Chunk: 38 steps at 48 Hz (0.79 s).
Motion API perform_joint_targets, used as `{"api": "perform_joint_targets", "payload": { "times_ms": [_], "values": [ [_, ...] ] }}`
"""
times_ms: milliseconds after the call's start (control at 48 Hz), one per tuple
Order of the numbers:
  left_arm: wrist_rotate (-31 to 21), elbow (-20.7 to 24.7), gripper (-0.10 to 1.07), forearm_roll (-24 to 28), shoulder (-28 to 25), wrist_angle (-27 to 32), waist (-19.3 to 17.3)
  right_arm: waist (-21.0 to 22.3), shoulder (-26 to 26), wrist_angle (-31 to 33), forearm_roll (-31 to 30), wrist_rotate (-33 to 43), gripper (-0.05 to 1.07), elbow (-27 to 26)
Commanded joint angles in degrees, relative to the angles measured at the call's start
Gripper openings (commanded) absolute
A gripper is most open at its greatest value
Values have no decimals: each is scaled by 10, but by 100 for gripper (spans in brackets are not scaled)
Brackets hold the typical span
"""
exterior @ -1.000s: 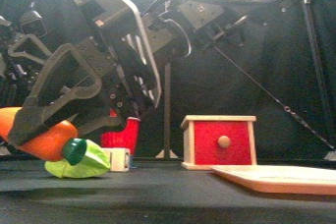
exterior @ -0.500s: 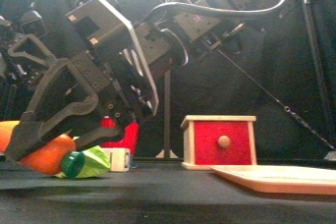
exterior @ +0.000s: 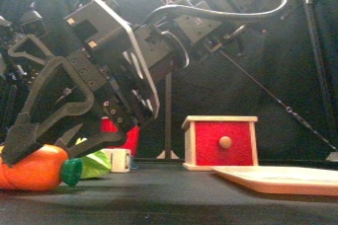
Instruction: Place carrot below starfruit
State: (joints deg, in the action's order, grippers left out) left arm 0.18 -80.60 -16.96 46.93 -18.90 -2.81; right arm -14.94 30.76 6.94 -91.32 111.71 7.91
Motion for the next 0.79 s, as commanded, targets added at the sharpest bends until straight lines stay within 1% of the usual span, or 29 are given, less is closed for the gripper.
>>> {"api": "perform_joint_targets", "payload": {
  "times_ms": [0,312,458,771],
  "values": [
    [1,7,97,0,-1,-4,-1,3,-15,1,-2,0,87,-14],
    [1,8,97,0,-1,-4,-1,3,-15,1,2,0,88,-15],
    [1,8,97,0,-1,-4,-1,3,-18,1,13,-1,88,-16],
    [-1,7,97,0,-1,-3,-1,1,-27,0,11,-1,88,-16]
  ]
}}
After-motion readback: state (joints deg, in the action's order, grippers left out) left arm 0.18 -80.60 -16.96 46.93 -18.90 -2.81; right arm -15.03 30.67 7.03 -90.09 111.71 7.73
